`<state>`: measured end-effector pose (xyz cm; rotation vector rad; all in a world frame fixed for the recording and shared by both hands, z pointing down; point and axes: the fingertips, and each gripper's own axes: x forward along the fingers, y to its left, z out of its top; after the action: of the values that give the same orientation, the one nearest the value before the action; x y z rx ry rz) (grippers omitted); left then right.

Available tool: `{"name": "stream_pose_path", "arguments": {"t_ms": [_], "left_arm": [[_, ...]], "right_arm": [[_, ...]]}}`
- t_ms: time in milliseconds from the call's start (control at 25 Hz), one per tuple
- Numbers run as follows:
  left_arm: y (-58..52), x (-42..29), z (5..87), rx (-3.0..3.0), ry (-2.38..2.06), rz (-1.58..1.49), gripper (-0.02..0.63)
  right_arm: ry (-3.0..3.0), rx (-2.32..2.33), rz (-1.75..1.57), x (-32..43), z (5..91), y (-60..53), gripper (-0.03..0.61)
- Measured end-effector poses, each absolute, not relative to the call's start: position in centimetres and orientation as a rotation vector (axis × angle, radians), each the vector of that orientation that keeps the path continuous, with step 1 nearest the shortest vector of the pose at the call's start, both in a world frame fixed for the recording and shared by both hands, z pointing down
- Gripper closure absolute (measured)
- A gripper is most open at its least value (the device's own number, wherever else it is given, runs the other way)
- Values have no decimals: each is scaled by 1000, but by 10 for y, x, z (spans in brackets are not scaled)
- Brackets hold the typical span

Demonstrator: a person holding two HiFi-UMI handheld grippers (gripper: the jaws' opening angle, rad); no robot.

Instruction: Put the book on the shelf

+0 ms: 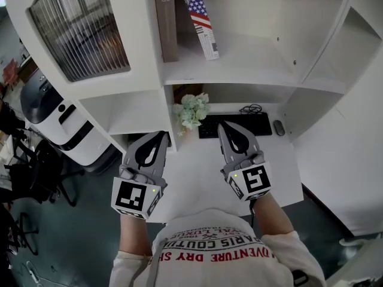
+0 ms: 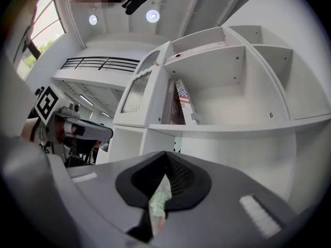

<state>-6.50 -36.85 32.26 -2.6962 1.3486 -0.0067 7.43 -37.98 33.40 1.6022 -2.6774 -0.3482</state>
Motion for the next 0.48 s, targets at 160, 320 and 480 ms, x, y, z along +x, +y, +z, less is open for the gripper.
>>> {"name": "stream_pose_path", "arguments": {"t_ms": [160, 320, 480], "left_arm": [[-370, -63, 327, -2699, 1345, -13, 609], [-370, -61, 327, -2702, 1348, -24, 609], [-371, -61, 330, -2703, 1347, -28, 609]], "right_arm": [[-2690, 1584, -321, 76, 339, -378, 578], [-2698, 1563, -340, 78, 332, -379, 578], [-2704, 1556, -323, 79, 332, -382, 578]]}}
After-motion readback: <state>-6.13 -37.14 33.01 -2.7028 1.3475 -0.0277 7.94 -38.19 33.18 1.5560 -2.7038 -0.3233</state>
